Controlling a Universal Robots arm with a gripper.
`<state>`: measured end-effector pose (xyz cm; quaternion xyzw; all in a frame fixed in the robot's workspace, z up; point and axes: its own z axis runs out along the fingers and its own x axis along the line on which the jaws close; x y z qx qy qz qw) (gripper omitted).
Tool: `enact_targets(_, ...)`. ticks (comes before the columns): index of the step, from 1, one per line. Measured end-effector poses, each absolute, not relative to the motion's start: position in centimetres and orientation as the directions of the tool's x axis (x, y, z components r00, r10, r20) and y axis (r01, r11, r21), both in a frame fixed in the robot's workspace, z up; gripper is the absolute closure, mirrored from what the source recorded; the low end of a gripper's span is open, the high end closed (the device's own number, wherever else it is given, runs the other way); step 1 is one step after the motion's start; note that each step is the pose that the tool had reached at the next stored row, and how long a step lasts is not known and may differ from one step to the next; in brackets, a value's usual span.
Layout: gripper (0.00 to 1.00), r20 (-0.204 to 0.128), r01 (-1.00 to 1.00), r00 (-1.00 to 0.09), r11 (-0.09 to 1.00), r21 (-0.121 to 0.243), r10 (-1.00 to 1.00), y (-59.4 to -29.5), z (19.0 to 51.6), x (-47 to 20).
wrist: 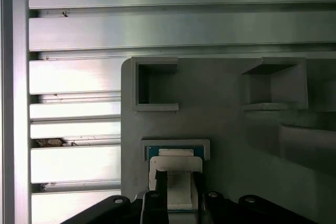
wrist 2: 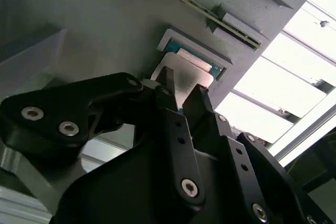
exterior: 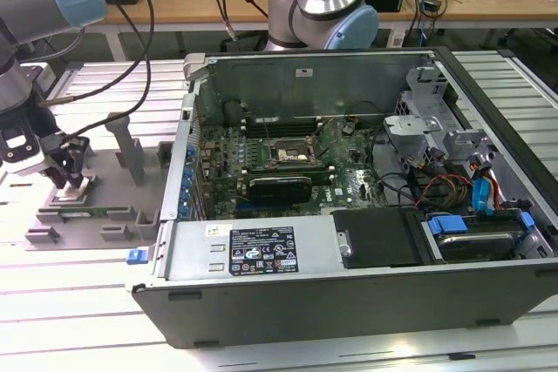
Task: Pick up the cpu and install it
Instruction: 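Pick up the cpu and move it towards the insertion slot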
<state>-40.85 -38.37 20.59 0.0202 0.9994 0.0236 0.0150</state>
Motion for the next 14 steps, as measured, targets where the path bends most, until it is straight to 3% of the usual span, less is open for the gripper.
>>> enact_targets(2,0.58,-0.029,0.04,-0.999,0.998,0.048,0.041,-38.37,20.6,-40.85)
enact_targets(3,0.58,-0.029,0.04,-0.999,0.998,0.048,0.041,-38.37,20.6,-40.85)
enact_targets(7,0.4,-0.029,0.04,-0.999,0.998,0.048,0.041,-38.37,20.6,-40.86)
enact_targets(14,0.4,-0.037,0.03,-0.999,0.999,0.045,0.031,-38.36,19.99,-40.89)
